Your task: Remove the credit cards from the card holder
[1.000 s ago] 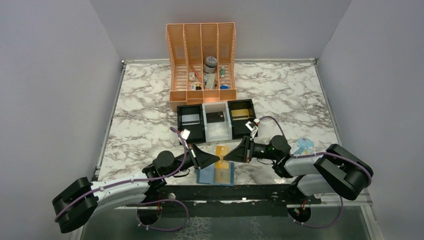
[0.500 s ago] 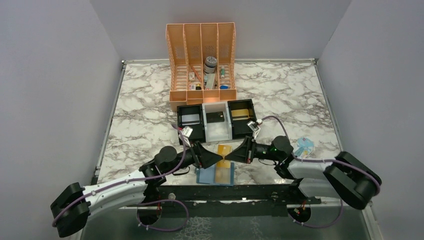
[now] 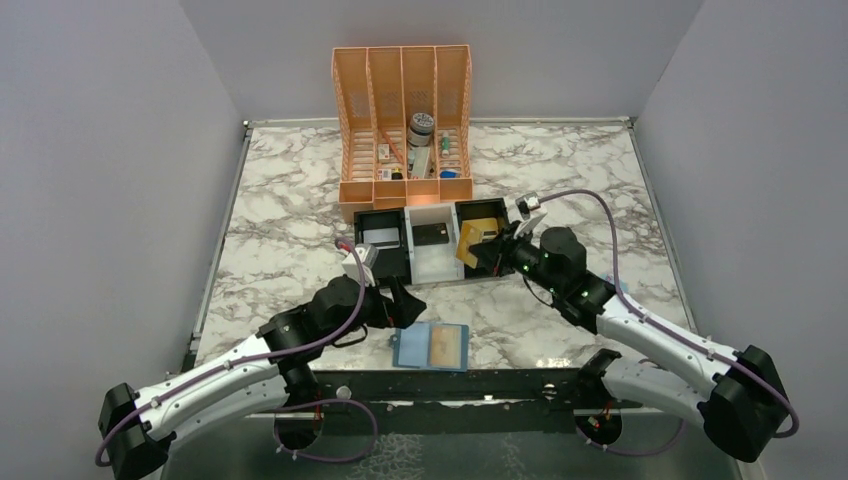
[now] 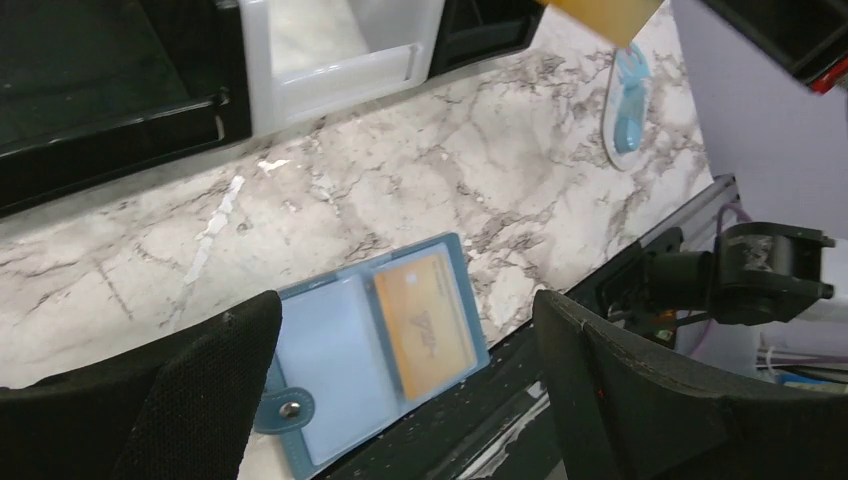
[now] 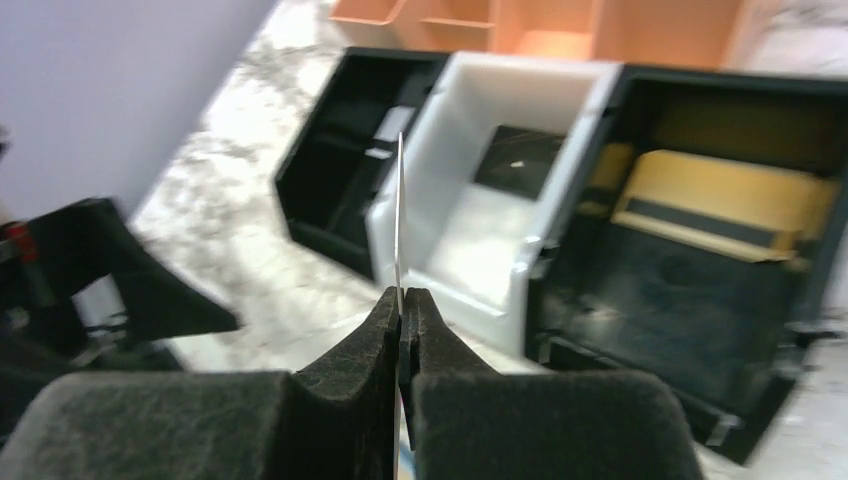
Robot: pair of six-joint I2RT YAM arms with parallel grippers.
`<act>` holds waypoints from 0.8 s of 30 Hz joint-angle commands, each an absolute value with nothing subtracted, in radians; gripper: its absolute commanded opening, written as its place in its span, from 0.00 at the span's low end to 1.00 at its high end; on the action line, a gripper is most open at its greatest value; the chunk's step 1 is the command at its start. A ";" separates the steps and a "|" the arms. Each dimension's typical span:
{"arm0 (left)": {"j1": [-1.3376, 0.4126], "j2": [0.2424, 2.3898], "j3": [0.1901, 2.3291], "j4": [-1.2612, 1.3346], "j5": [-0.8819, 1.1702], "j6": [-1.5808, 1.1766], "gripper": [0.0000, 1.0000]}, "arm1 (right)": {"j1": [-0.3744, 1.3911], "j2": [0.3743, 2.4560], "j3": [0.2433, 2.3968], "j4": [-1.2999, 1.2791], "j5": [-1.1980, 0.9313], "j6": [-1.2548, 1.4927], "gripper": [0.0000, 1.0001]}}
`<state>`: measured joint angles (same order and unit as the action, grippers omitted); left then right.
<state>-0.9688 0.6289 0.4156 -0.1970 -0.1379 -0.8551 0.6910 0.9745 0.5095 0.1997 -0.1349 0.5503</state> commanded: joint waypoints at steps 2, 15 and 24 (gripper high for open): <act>-0.966 0.573 0.385 -0.288 -0.188 -0.843 0.99 | 0.686 1.037 0.615 0.021 0.164 0.249 0.01; -0.966 0.552 0.370 -0.304 -0.195 -0.831 0.99 | 0.687 1.291 0.650 0.258 0.247 -0.457 0.01; -0.967 0.548 0.375 -0.320 -0.175 -0.811 0.99 | 0.686 1.438 0.656 0.353 0.267 -0.660 0.01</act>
<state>-0.9688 0.5591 0.3672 -0.3092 -0.1722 -0.8345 0.6861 1.3903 0.6514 0.2600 0.2443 -0.5144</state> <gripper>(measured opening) 0.991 0.015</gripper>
